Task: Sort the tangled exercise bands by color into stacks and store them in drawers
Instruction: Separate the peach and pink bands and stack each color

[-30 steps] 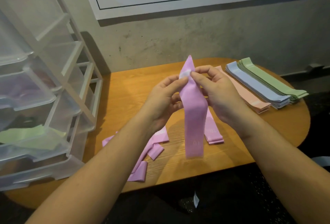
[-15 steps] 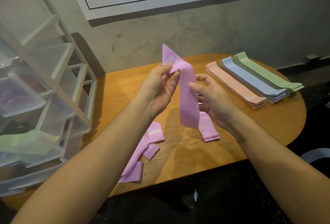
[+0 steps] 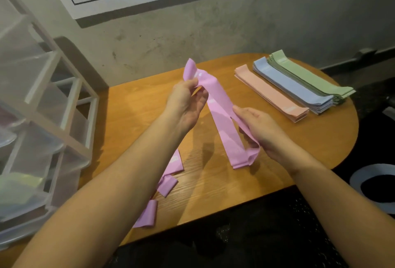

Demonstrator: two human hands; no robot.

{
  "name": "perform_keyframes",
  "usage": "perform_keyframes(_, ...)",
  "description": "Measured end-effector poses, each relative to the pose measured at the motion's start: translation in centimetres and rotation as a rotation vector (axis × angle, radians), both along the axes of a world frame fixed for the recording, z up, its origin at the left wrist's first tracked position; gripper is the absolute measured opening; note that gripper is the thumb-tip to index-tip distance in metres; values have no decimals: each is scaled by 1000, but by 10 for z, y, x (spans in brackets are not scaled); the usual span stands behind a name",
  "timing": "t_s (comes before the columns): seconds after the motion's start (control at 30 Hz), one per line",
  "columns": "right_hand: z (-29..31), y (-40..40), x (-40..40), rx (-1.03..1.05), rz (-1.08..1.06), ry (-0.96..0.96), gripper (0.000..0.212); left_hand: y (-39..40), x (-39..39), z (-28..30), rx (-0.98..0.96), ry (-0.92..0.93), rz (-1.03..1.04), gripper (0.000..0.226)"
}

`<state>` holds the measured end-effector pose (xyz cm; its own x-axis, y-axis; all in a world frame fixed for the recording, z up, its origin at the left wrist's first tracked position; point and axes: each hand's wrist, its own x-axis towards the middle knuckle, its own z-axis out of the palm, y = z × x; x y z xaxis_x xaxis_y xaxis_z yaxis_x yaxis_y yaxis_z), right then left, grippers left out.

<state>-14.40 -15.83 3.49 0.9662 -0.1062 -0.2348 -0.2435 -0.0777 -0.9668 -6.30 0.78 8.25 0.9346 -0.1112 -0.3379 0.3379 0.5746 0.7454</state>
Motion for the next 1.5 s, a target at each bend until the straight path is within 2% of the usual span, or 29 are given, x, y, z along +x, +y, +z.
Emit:
perform_keyframes(0.07, -4, -9, -4, -28, 5, 27, 35, -4, 11, -7, 80, -58, 17, 34)
perform_keyframes(0.17, -11, -19, -8, -61, 1, 7, 14, -9, 28, -18, 194, -87, 18, 30)
perform_keyframes(0.2, -14, -22, -7, -62, 1, -4, 14, -10, 35, -22, 243, -81, 4, 27)
perform_keyframes(0.3, -26, -32, -5, -36, -13, -13, 36, -13, 51, -36, 409, -37, -15, 20)
perform_keyframes(0.37, -37, -38, -4, -78, -29, -44, 33, -16, 61, -47, 483, -15, -4, 19)
perform_keyframes(0.5, -56, -44, -1, -187, -75, -84, 8, -23, 73, -62, 496, -61, -1, 19)
perform_keyframes(0.6, -61, -43, -3, -130, -88, -55, 21, -28, 80, -70, 507, -59, 12, 29)
perform_keyframes(0.73, -60, -45, -10, -95, 43, 19, 27, -31, 91, -80, 570, -65, -18, 37)
perform_keyframes(0.87, -63, -50, -10, -83, 171, 48, 21, -31, 104, -89, 658, -75, -25, 34)
perform_keyframes(0.97, -62, -51, -9, -122, 199, 49, 17, -34, 109, -95, 729, -108, -40, 25)
perform_keyframes(1.03, -62, -52, -8, -150, 211, 56, 19, -38, 110, -97, 741, -113, -43, 11)
perform_keyframes(1.2, -64, -51, -9, -328, 338, 72, 26, -37, 124, -105, 871, -137, -117, 3)
perform_keyframes(1.37, -66, -47, -6, -235, 353, 90, 30, -36, 131, -111, 988, -179, -75, 36)
perform_keyframes(1.5, -71, -48, -2, -212, 346, 101, 28, -32, 134, -118, 992, -224, -107, 37)
